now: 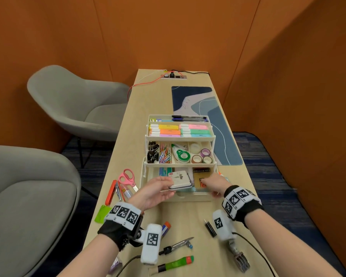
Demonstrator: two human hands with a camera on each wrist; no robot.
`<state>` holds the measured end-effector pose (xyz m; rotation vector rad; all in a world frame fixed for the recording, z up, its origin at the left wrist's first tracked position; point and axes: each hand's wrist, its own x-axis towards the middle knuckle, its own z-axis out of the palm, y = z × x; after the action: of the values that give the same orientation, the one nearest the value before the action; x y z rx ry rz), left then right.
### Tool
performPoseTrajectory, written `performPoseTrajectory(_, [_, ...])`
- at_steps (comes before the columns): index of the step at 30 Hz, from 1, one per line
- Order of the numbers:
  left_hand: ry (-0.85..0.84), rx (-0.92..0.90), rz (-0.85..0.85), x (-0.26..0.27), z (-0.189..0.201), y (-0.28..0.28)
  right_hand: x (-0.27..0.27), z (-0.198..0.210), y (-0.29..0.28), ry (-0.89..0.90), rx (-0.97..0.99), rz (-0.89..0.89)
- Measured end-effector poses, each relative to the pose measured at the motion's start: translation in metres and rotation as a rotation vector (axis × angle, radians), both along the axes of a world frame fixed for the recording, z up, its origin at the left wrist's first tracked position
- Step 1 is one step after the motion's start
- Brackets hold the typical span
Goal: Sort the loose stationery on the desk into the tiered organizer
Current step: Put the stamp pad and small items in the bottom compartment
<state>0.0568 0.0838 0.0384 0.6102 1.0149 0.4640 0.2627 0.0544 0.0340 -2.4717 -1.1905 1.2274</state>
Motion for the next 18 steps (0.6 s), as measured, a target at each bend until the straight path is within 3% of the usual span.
performPoseTrajectory(3, [0.000, 0.005, -0.003, 0.000, 0.000, 0.000, -0.005, -0.004, -0.001, -0.384, 0.058, 0.268])
performPoseTrajectory(5, [-0.001, 0.007, 0.004, 0.001, -0.001, 0.001, -0.014, -0.009, -0.004, -0.457, 0.100, 0.494])
performPoseTrajectory(8, [0.004, 0.012, 0.009, 0.001, -0.002, 0.001, -0.017, -0.027, -0.001, -0.287, -0.042, 0.523])
performPoseTrajectory(11, [0.009, 0.015, 0.015, 0.002, -0.004, 0.001, -0.010, -0.043, 0.006, -0.236, -0.150, 0.556])
performPoseTrajectory(18, [0.073, 0.030, -0.037, 0.017, -0.012, 0.007, -0.003, -0.041, 0.006, -0.217, -0.050, 0.514])
